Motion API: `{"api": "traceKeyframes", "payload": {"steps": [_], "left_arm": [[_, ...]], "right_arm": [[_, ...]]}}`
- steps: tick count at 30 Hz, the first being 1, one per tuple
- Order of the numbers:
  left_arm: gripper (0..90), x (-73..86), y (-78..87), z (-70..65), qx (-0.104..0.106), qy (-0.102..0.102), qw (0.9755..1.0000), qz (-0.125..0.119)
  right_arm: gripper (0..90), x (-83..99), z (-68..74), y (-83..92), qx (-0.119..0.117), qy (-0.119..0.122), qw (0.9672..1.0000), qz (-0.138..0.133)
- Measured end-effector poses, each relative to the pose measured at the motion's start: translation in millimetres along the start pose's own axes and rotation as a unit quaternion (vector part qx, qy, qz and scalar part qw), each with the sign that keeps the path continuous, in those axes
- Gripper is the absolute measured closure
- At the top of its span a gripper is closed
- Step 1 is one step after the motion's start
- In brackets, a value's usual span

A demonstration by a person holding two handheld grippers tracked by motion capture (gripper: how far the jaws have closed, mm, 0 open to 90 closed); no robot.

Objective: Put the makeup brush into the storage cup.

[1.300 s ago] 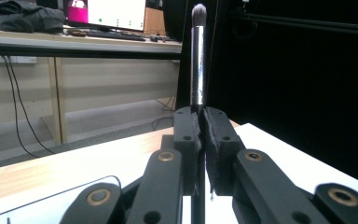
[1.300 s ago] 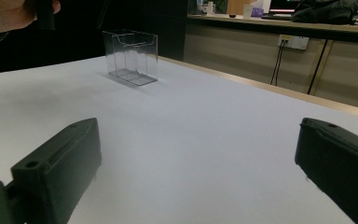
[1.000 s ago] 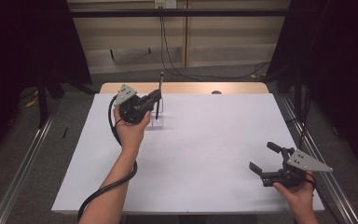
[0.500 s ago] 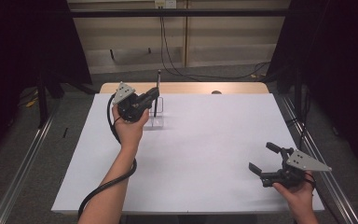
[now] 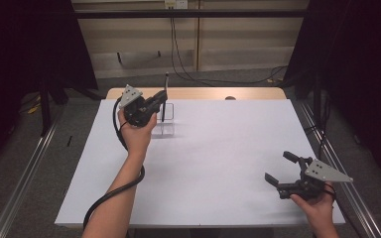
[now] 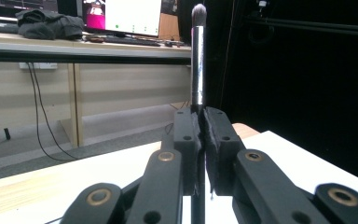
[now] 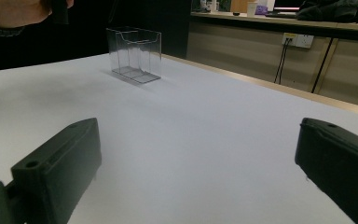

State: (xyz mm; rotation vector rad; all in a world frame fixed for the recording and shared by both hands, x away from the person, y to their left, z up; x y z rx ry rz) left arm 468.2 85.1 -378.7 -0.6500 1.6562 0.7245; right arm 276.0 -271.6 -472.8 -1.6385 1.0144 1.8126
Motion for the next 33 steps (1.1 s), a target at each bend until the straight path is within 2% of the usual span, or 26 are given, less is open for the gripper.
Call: {"api": "traceKeyframes", "payload": {"steps": [23,30,33], "left_arm": [[84.1,-5.1,-7.2,15.6,-0.021,-0.008,0.9997,-0.007],[84.1,-2.8,-11.9,22.5,-0.03,0.005,0.9995,-0.006],[84.1,-2.5,-12.5,23.7,-0.032,0.002,0.9995,-0.003]], "right_arm": [[0.2,0.1,0.1,0.5,0.0,0.001,1.0,0.001],[0.2,0.0,0.2,0.5,0.0,0.002,1.0,0.001],[0.2,-0.2,0.0,0.9,0.0,0.002,1.0,0.0]]}}
Point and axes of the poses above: each handheld gripper's, and its own axes: y roughly backward along the jaws, x roughly out of its underside, z roughly to its left, the point moved 8 cm from there along -y, roughly forward along the jaws
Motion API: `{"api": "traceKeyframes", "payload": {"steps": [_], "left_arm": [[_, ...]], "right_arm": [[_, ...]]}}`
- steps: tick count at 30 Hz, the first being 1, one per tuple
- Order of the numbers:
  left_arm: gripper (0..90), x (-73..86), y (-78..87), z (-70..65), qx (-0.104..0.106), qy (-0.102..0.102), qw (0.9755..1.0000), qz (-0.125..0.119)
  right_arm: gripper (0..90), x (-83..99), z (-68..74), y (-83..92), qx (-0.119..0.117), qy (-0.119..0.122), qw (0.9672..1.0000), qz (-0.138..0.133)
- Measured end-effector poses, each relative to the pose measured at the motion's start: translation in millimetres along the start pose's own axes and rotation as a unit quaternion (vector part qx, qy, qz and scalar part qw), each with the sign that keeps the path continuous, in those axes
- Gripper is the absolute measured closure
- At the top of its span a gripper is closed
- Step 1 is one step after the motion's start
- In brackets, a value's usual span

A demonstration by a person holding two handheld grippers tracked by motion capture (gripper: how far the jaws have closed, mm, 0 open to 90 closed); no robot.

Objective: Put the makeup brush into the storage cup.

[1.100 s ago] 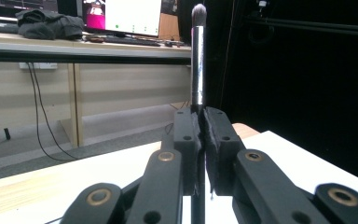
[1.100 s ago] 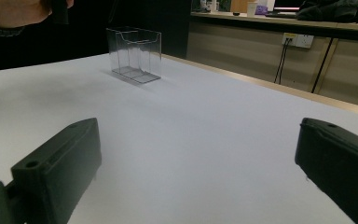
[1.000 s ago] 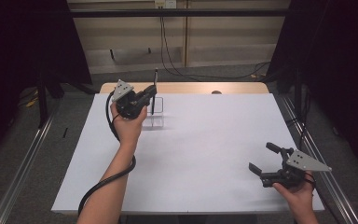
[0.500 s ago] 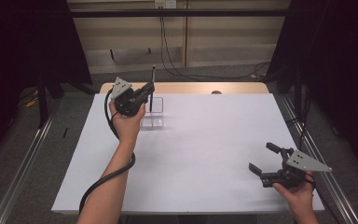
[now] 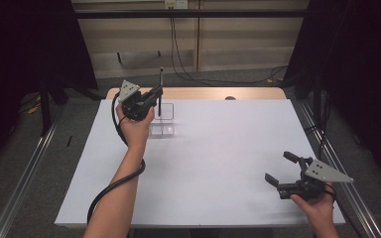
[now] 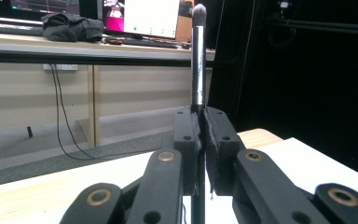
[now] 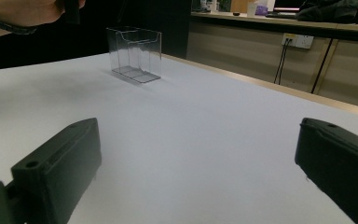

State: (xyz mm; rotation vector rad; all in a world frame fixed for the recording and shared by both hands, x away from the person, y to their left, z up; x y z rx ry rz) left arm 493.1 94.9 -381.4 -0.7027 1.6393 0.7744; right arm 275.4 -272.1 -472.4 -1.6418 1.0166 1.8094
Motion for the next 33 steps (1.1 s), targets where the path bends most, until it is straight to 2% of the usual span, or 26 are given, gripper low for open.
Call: {"api": "traceKeyframes", "payload": {"steps": [14,17,21,28,33], "left_arm": [[84.1,2.3,-3.0,10.6,-0.013,0.003,0.9999,0.0],[84.1,2.4,-2.9,13.4,-0.016,0.01,0.9998,-0.004],[84.1,3.2,-3.9,14.0,-0.015,0.003,0.9999,-0.001],[84.1,6.0,-5.8,18.0,-0.019,0.011,0.9998,-0.002],[84.1,8.8,-6.6,21.8,-0.024,0.002,0.9997,0.005]], "right_arm": [[0.2,0.2,-0.4,0.3,0.001,-0.001,1.0,0.0],[0.2,0.1,-0.1,0.2,0.0,-0.001,1.0,0.0],[0.2,0.1,-0.6,0.2,0.0,0.0,1.0,0.0],[0.2,0.2,0.0,0.5,-0.001,-0.001,1.0,0.001],[0.2,0.4,-0.7,0.5,0.0,-0.001,1.0,0.0]]}}
Point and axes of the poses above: each handheld gripper's, and its own axes: y roughly backward along the jaws, x roughly out of its underside, z roughly to its left, the point moved 8 cm from there along -y, roughly forward along the jaws
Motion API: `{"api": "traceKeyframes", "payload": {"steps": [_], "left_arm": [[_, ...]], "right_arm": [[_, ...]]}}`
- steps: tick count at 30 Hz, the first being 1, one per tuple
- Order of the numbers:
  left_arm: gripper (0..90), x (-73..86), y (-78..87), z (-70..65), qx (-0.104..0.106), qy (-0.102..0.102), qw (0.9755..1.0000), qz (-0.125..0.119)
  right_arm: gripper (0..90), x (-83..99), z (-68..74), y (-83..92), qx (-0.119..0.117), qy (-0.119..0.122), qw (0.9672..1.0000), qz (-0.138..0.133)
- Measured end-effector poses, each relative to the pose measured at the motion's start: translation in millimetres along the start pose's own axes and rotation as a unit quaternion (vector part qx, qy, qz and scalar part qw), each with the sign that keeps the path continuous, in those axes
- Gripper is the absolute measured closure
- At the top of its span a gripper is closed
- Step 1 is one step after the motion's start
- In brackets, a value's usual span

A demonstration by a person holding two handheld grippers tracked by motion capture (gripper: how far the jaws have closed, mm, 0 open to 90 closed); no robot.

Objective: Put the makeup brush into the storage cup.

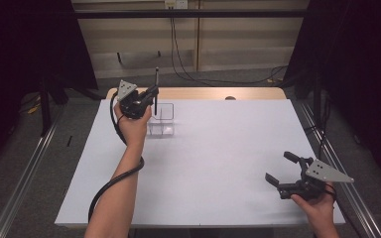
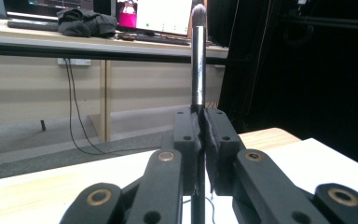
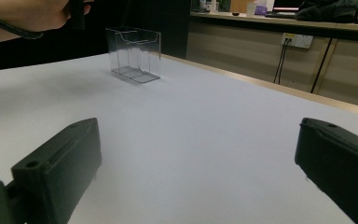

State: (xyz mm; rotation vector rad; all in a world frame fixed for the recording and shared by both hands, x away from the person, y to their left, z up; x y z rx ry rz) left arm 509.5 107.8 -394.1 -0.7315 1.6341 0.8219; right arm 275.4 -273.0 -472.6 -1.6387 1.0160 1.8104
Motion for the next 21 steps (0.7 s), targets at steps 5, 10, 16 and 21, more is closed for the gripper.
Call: {"api": "traceKeyframes", "payload": {"steps": [5,10,16,21], "left_arm": [[84.1,3.9,-1.0,5.0,-0.01,-0.002,0.9999,0.005],[84.1,5.4,-2.6,7.8,-0.015,0.002,0.9999,0.003],[84.1,7.1,-4.7,9.4,-0.021,-0.007,0.9997,0.008],[84.1,9.1,-6.8,11.3,-0.025,-0.007,0.9996,0.009]], "right_arm": [[0.2,-0.3,0.4,-0.3,-0.001,-0.002,1.0,-0.002],[0.2,0.3,-0.2,0.0,0.0,-0.001,1.0,0.0],[0.3,0.5,0.0,-0.2,-0.001,-0.002,1.0,0.0],[0.3,0.4,-0.3,0.5,-0.001,-0.001,1.0,0.0]]}}
Point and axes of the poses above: each handheld gripper's, and its own axes: y roughly backward along the jaws, x roughly out of its underside, z roughly to its left, the point moved 8 cm from there along -y, roughly forward along the jaws
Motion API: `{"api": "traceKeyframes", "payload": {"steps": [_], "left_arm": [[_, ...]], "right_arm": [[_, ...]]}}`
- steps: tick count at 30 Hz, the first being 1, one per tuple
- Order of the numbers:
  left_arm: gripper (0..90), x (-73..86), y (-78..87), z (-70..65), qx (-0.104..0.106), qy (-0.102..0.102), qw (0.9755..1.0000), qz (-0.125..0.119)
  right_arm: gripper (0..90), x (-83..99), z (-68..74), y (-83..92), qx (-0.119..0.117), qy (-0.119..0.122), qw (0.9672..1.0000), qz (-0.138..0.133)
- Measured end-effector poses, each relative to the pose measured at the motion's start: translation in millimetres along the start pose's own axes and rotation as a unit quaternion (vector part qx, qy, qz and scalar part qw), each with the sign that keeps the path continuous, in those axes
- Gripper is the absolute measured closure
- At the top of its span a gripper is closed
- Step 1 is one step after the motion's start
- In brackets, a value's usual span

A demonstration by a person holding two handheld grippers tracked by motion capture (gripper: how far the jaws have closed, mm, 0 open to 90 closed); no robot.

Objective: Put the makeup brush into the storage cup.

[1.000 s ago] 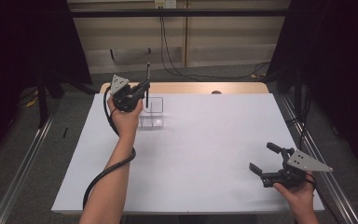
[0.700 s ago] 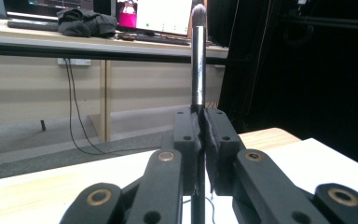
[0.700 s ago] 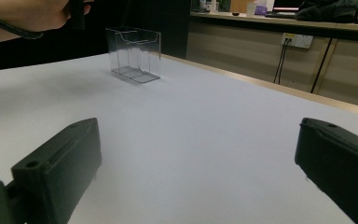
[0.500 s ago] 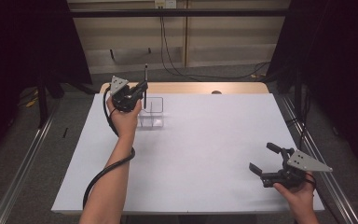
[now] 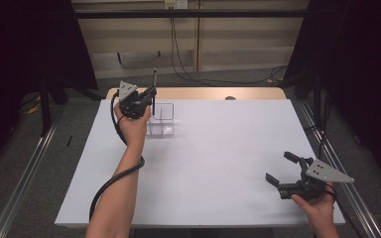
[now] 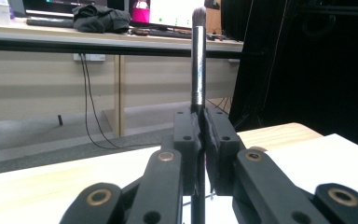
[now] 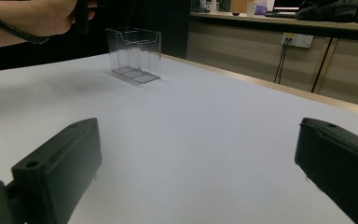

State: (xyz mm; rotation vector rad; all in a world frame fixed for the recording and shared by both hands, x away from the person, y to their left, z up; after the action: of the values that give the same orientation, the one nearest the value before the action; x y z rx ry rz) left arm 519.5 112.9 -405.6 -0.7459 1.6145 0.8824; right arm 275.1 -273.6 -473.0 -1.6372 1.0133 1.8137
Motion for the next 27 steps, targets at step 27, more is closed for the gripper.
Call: {"api": "traceKeyframes", "payload": {"steps": [27], "left_arm": [[84.1,6.9,-2.4,2.4,-0.007,0.0,1.0,0.002]], "right_arm": [[0.4,-0.1,0.9,-0.5,-0.002,0.0,1.0,-0.001]]}}
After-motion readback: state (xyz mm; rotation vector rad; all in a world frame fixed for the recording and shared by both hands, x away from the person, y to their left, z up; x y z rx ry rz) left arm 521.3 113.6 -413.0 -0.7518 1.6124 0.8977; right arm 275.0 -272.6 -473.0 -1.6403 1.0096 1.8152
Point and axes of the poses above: each handheld gripper's, and its own axes: y roughly backward along the jaws, x roughly out of its underside, z roughly to its left, the point moved 8 cm from there along -y, roughly forward along the jaws
